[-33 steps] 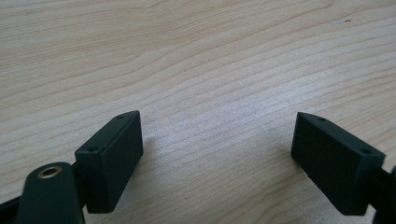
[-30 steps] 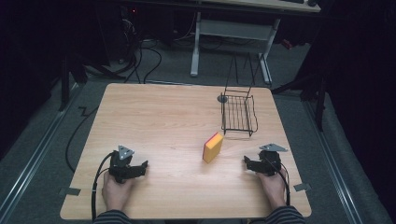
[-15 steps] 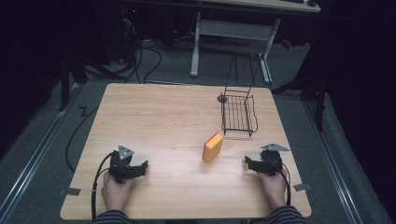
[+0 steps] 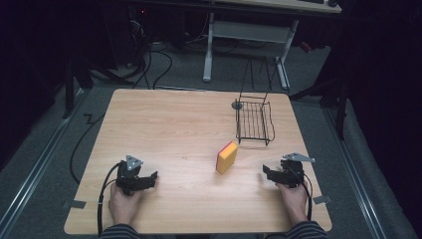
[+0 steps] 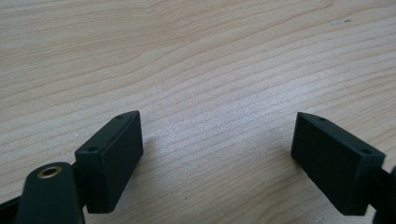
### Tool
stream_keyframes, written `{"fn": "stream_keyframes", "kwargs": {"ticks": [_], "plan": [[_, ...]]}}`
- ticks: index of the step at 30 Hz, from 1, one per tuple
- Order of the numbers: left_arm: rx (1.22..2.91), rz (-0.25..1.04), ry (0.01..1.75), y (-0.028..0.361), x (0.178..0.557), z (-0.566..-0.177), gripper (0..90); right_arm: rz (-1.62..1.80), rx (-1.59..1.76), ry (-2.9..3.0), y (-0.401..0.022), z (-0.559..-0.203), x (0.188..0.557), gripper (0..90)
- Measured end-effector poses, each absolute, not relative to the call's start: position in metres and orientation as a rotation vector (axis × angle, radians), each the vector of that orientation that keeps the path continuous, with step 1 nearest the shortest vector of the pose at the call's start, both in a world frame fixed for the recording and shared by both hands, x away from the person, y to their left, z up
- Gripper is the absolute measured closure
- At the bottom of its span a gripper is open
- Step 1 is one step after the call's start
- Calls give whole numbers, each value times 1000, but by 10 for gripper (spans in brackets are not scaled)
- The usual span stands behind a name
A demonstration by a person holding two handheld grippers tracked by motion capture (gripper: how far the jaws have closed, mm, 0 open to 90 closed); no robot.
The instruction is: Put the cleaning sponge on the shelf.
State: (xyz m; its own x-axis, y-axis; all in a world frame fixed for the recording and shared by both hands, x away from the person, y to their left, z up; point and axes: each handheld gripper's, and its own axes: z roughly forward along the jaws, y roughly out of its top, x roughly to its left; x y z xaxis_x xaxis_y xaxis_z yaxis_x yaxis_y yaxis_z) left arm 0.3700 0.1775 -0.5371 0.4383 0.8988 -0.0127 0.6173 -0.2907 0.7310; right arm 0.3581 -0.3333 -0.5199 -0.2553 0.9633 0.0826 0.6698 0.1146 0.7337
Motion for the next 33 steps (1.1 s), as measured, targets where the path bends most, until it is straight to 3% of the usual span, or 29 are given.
{"fn": "stream_keyframes", "kwargs": {"ticks": [33], "plan": [[2020,537,1270,178,370,-537,173,1182,1520,1941,-334,-482,347,212]]}}
